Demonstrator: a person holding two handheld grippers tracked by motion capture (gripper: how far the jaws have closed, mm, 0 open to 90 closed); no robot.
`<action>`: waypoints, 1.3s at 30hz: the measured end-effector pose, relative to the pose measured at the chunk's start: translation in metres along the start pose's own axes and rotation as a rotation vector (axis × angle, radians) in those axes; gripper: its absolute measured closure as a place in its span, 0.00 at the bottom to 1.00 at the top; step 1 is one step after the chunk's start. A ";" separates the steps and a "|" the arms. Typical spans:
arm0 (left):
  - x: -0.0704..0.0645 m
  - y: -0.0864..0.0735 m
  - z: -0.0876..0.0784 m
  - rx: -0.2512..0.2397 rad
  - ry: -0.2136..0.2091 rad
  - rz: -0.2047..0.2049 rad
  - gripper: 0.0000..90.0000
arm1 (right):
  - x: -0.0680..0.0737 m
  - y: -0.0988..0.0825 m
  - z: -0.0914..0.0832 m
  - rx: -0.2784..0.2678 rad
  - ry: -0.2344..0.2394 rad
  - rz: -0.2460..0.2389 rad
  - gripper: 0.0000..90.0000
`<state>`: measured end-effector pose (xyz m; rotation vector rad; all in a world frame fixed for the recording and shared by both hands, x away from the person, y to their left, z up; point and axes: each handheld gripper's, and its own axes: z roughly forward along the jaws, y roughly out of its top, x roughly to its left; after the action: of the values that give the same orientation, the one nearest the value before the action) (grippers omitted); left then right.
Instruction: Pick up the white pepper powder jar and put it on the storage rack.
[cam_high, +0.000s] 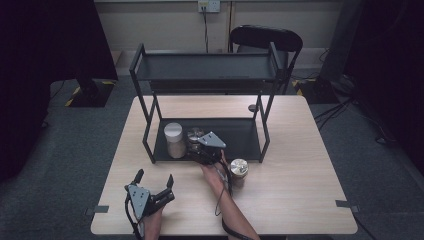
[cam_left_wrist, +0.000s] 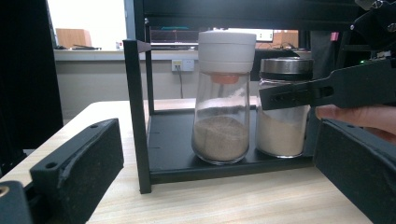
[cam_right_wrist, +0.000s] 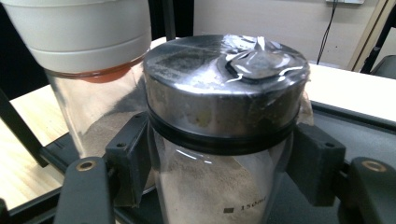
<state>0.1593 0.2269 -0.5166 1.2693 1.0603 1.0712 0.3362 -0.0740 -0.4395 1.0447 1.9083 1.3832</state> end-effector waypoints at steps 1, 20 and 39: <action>0.000 0.000 0.000 0.000 0.000 0.000 0.01 | 0.000 0.000 0.001 0.001 -0.001 0.002 0.34; 0.000 0.000 0.000 0.000 -0.001 0.001 0.01 | 0.001 -0.006 0.003 -0.003 -0.006 -0.008 0.34; 0.000 0.000 0.000 0.000 -0.001 0.000 0.01 | -0.001 -0.002 0.003 0.013 -0.001 -0.001 0.34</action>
<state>0.1593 0.2271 -0.5166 1.2693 1.0595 1.0701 0.3386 -0.0731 -0.4422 1.0504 1.9196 1.3713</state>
